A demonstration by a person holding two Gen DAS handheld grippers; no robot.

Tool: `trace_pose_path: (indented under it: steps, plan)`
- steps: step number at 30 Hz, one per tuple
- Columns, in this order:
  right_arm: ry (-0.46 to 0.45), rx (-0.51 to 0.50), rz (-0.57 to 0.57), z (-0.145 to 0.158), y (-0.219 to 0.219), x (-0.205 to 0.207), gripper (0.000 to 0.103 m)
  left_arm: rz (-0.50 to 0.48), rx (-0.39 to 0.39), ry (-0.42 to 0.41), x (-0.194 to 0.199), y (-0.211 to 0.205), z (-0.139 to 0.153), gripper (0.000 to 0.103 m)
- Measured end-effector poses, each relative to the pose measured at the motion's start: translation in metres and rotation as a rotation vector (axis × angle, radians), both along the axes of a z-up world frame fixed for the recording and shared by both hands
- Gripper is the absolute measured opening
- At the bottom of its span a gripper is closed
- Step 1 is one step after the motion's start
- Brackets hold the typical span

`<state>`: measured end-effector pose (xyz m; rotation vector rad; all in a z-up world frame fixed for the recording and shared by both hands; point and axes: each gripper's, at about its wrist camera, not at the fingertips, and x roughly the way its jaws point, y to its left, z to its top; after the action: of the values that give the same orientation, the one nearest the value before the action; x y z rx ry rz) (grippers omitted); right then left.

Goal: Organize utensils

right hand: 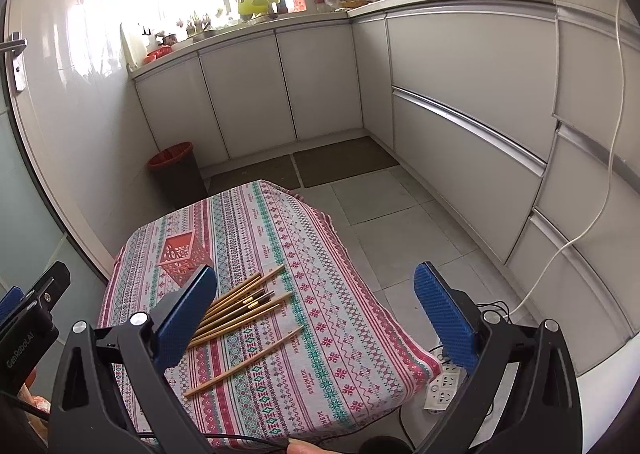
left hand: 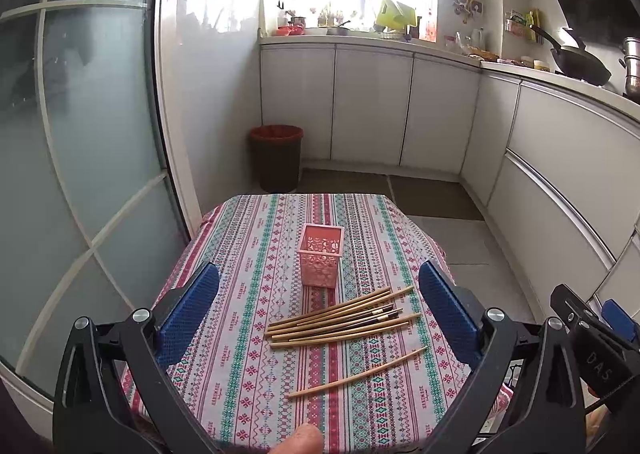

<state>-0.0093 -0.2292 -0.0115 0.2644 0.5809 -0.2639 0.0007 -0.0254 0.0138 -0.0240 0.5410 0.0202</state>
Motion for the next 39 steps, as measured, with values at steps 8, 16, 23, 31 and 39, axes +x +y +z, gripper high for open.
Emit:
trace_pose_path:
  steps: [8,16,23,31,39]
  plan:
    - [0.001,-0.001,-0.002,-0.0008,0.0001,-0.0001,0.096,0.002,0.008,0.003,-0.0011,-0.0012,-0.0020,0.096]
    - [0.002,0.001,-0.001,-0.0011,-0.0005,-0.0002,0.096,0.003,0.009,-0.001,-0.0017,-0.0010,-0.0018,0.096]
    - [-0.002,-0.001,-0.003,-0.0015,-0.0017,-0.0006,0.096,0.007,0.006,-0.011,-0.0028,-0.0003,-0.0006,0.096]
    - [0.002,0.001,-0.001,-0.0020,-0.0009,-0.0009,0.096,0.006,0.007,-0.016,-0.0048,-0.0001,-0.0013,0.096]
    - [0.003,0.001,-0.001,-0.0021,-0.0004,-0.0008,0.096,0.005,0.009,-0.020,-0.0058,-0.0009,-0.0007,0.096]
